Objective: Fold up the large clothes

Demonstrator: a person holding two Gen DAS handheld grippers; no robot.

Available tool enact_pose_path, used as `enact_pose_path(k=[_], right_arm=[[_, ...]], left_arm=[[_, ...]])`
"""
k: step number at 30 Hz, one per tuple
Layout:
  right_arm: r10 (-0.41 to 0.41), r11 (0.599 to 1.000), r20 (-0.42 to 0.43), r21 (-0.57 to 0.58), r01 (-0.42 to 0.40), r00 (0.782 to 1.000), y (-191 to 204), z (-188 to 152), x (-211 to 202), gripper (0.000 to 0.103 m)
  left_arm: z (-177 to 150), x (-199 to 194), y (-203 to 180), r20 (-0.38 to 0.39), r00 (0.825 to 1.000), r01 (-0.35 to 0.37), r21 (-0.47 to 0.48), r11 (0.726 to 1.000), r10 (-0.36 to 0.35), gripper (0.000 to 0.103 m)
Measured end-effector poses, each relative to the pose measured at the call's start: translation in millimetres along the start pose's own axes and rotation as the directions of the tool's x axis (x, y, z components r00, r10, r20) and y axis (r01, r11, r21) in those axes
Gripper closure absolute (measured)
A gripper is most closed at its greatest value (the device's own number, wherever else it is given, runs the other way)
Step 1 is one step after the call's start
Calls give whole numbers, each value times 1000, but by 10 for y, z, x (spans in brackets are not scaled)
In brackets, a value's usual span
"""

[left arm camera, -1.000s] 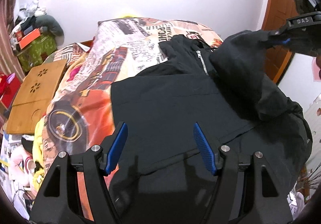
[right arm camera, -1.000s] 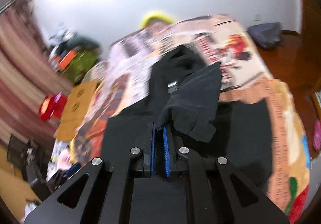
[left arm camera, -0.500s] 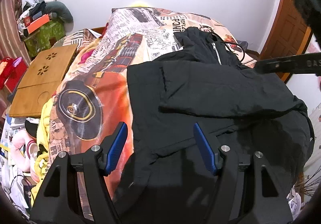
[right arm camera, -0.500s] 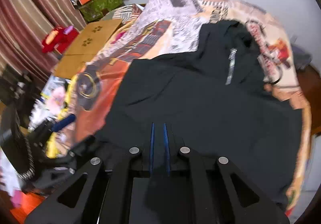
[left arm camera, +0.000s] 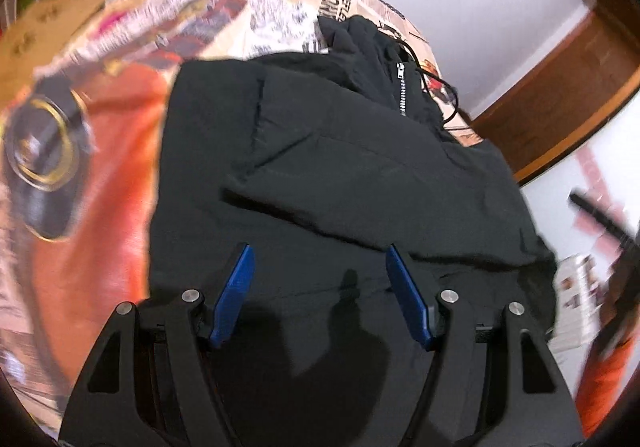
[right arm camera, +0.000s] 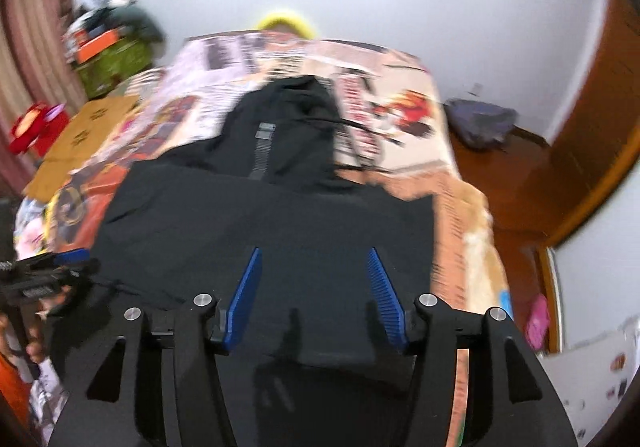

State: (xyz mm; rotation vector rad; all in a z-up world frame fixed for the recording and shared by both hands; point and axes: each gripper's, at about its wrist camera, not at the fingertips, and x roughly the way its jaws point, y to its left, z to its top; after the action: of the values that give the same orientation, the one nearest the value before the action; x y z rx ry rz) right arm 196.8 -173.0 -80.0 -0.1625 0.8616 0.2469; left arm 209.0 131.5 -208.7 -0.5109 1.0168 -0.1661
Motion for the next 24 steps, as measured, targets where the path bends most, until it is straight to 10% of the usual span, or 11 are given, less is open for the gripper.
enact_pose_path(k=[9,17,24], right_arm=[[-18,988,-83,154,31,996,-640,-361,267,52],[-12,981,-82,190,28,997,-818,-422,288,52],[-8,985,-56,170,17,998,-759,-345,272,52]], left_arm=[[319,465,84,-11,999,36,-113,993,-38,38],[609,566,-105,7,992,-125,-9,992,125,94],[815,-180,-725,268,948,-228,200,953,171,96]])
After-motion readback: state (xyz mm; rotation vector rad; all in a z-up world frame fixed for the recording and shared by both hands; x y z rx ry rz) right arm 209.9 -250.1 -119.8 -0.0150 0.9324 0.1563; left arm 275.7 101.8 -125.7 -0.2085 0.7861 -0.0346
